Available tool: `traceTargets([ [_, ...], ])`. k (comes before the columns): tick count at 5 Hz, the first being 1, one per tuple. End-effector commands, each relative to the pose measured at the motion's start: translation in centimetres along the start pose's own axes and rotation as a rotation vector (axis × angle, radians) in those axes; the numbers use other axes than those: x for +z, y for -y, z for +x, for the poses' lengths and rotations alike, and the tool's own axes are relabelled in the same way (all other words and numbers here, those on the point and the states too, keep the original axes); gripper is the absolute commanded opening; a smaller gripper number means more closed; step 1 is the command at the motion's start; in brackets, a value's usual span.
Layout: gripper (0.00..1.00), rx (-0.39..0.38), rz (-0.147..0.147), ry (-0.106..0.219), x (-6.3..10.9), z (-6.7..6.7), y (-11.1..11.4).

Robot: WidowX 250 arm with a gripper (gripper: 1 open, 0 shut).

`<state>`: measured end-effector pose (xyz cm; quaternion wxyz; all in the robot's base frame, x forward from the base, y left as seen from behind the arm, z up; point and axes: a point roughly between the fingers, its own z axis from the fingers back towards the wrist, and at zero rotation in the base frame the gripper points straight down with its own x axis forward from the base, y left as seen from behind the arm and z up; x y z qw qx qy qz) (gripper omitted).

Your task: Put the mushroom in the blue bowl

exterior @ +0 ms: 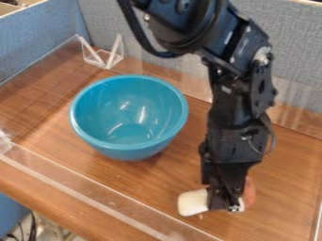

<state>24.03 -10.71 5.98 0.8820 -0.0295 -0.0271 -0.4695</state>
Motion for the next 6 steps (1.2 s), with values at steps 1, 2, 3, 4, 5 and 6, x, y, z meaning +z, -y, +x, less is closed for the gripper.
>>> traceTargets([
  [1,0.00,-0.004,0.040,0.059,1.6,0.4,-0.3],
  [2,0.00,-0.003,0.052,0.072,2.8,0.2,-0.3],
  [3,0.00,-0.015,0.089,0.086,5.5,-0.1,-0.3],
  [4,0.00,-0.013,0.145,0.100,9.1,-0.3,-1.0],
  [5,0.00,0.055,0.197,0.075,11.9,-2.3,-2.6],
  [6,0.00,0.110,0.215,0.052,12.8,-4.5,-4.8],
])
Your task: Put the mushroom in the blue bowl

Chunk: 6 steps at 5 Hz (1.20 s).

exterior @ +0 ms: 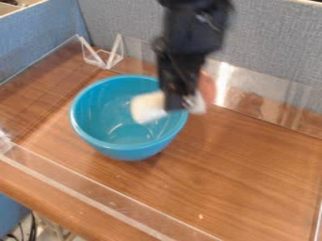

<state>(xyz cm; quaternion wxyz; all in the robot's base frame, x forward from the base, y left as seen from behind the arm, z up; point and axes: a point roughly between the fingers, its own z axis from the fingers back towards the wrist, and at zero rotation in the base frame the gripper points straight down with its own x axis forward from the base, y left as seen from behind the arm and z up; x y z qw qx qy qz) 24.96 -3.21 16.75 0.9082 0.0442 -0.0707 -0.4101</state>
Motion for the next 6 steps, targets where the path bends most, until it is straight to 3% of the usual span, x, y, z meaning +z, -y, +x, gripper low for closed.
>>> traceTargets([
  [1,0.00,-0.026,0.027,0.046,0.7,1.7,-1.0],
  [4,0.00,-0.183,-0.028,0.041,-2.6,6.8,1.1],
  [6,0.00,-0.264,-0.048,0.033,-4.0,8.1,2.0],
])
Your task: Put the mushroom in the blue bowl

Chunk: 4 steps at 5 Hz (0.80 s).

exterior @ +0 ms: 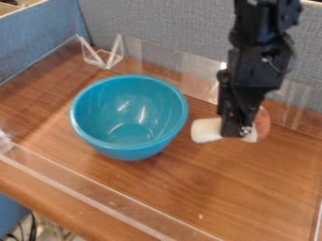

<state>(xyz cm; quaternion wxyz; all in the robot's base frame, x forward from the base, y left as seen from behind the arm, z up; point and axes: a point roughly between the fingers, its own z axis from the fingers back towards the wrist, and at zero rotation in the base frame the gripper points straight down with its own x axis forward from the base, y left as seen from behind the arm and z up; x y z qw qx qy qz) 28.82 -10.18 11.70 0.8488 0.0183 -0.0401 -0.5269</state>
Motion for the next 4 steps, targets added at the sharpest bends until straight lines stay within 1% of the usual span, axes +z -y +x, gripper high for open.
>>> traceTargets([
  [1,0.00,-0.036,0.037,0.041,1.26,0.66,-0.23],
  [4,0.00,-0.085,0.038,0.046,1.13,-0.13,0.14],
])
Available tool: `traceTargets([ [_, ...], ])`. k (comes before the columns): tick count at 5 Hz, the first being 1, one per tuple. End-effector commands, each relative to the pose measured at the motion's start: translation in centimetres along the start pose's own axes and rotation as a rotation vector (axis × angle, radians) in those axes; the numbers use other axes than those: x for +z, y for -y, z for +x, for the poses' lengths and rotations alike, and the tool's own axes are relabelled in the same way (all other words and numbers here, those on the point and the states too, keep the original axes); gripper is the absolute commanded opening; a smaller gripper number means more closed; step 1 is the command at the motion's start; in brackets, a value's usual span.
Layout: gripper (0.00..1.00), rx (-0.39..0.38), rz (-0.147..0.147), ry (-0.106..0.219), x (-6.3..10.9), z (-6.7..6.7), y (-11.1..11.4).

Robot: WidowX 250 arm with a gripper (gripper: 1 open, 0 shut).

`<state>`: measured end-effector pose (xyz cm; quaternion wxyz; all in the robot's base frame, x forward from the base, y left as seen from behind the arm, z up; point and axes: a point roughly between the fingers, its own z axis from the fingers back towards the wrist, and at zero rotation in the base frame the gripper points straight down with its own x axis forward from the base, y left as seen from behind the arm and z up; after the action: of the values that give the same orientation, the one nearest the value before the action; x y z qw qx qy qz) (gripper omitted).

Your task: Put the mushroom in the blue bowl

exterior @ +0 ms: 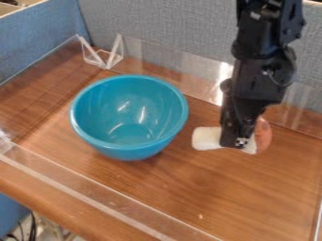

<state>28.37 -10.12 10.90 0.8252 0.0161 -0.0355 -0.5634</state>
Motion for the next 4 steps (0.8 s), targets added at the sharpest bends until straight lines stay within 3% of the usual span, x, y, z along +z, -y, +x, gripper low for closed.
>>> traceTargets([
  [1,0.00,-0.016,0.056,0.051,1.98,0.09,-0.23],
  [4,0.00,-0.053,0.076,0.062,2.43,-0.28,-0.34],
])
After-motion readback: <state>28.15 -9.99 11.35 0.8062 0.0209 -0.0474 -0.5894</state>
